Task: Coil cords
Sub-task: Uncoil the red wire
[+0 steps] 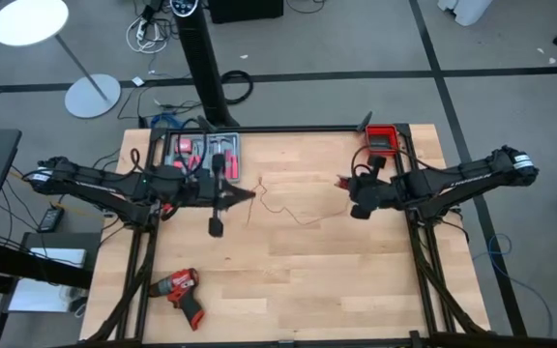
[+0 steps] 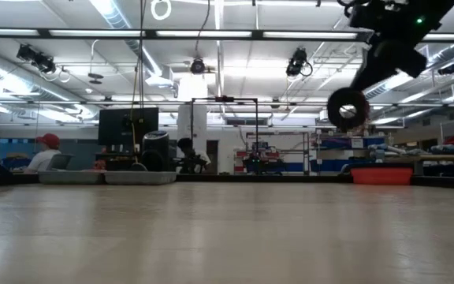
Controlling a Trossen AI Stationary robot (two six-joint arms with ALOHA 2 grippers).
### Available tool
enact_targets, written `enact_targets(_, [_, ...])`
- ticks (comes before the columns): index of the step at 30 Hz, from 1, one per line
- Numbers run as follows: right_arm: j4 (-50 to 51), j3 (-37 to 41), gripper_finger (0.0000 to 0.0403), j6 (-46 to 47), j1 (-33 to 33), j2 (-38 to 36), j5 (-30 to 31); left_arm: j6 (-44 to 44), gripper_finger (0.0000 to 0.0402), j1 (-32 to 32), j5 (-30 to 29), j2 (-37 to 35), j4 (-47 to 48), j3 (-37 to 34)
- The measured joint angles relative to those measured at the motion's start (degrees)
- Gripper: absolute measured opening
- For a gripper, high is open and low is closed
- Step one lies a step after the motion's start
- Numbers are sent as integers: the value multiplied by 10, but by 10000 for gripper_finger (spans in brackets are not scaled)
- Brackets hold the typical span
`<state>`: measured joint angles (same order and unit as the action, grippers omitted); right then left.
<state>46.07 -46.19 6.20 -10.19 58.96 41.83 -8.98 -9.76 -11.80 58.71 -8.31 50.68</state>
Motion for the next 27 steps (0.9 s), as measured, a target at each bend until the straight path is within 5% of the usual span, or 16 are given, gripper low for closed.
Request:
enact_targets(12, [62,0,0,129,-2,0,-229,-85,0,0,-280,-4,43,0])
enact_targets(18, [68,0,0,163,-2,0,-370,-86,0,0,-317,-4,93,0])
enact_targets(27, [72,0,0,162,-7,0,-487,-43,0,0,-317,-4,172,0])
